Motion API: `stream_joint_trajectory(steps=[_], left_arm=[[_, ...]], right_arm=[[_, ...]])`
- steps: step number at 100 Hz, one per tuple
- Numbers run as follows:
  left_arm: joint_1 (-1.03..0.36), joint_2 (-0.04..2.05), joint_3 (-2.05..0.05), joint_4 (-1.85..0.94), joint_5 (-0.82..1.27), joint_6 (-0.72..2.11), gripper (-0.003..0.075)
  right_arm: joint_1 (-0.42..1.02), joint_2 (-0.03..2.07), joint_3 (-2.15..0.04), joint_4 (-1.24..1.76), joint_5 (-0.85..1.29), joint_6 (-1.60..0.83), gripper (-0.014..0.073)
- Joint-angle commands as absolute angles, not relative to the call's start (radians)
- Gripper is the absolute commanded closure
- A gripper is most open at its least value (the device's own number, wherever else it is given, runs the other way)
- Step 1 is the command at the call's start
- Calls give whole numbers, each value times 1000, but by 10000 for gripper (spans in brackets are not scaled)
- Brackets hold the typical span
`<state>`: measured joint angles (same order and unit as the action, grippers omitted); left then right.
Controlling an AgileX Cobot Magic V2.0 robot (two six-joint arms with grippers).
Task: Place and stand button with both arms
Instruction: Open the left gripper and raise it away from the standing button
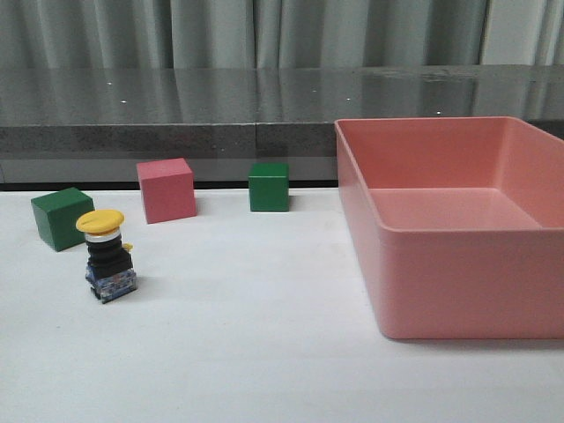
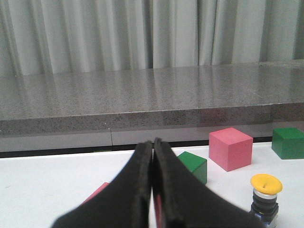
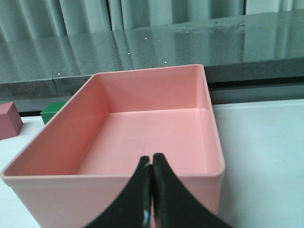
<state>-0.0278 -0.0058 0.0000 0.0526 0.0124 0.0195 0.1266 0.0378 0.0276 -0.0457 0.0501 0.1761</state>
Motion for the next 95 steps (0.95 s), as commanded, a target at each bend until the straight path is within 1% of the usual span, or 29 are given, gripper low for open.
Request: stream_joint_trajectory(steps=[1,28,46,95], left_arm=[[-25,-37,44,52,-64,11,740],[-25,-37,44,52,-64,11,740],[-25,-37,44,52,-64,11,740],[-25,-35,44,52,-64,11,740]], right_arm=[[126,29,12,-45,-22,160,663],[126,22,12,-44,-23,159,663],[126,-34,12,-44,-16,159,663],[126,-31,12,-44,-20,159,663]])
